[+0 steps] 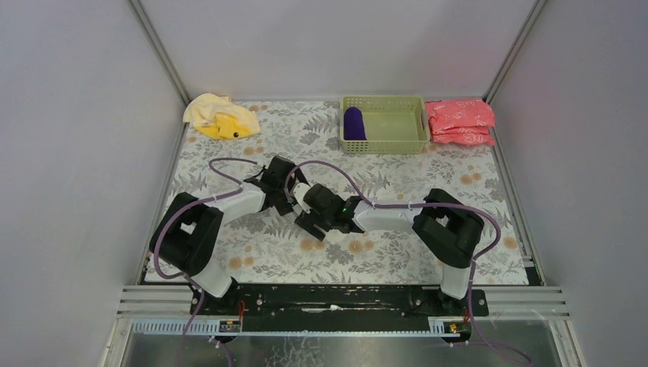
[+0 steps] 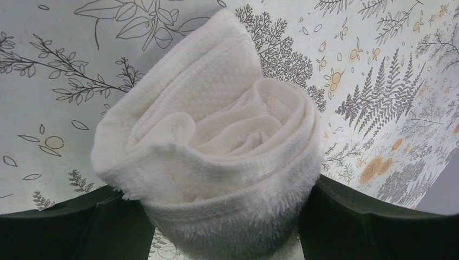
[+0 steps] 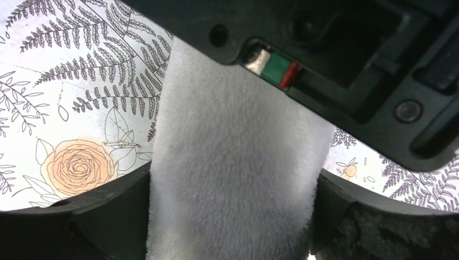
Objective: Roll the towels
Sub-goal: Pick up the towel at the center of the board, then place the towel in the bin.
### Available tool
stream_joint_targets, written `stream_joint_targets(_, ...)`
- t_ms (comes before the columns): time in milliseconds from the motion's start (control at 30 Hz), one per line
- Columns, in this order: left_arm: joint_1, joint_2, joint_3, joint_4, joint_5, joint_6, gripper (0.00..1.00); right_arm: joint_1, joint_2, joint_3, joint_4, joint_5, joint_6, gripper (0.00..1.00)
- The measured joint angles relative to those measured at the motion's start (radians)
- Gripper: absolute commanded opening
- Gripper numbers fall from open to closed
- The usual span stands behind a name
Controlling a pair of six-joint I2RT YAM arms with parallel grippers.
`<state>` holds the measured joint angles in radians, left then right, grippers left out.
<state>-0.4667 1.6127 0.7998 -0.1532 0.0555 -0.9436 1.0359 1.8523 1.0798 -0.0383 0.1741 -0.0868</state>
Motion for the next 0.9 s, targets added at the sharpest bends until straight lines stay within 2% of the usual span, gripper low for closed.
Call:
stream_joint_targets(67, 0.0, 0.003, 0.004, 0.0, 0.003, 0.0, 0.83, -0.002, 0.009, 0.011, -0.006, -0.002, 0.006, 0.76)
stream_joint_targets(200, 0.01, 0.0, 0.011, -0.002, 0.016, 0.0, 0.85, -0.01, 0.016, 0.02, -0.013, -0.011, 0.021, 0.49)
stream_joint_targets(300, 0.034, -0.004, 0.014, -0.007, 0.042, 0.002, 0.89, -0.024, 0.009, 0.022, -0.016, -0.035, 0.033, 0.38)
stream_joint_targets(433, 0.063, -0.008, 0.053, -0.088, 0.069, 0.029, 0.93, -0.047, -0.004, 0.022, -0.024, -0.077, 0.043, 0.31)
stream_joint_targets(600, 0.179, -0.081, 0.135, -0.225, 0.071, 0.079, 0.95, -0.079, -0.039, 0.023, -0.072, -0.127, 0.055, 0.27)
stream_joint_targets(767, 0.325, -0.183, 0.311, -0.375, -0.028, 0.171, 0.98, -0.169, -0.138, 0.036, -0.278, -0.132, 0.083, 0.25)
stream_joint_targets(900, 0.334, -0.267, 0.415, -0.454, -0.104, 0.262, 1.0, -0.266, -0.202, 0.136, -0.411, -0.073, 0.098, 0.23)
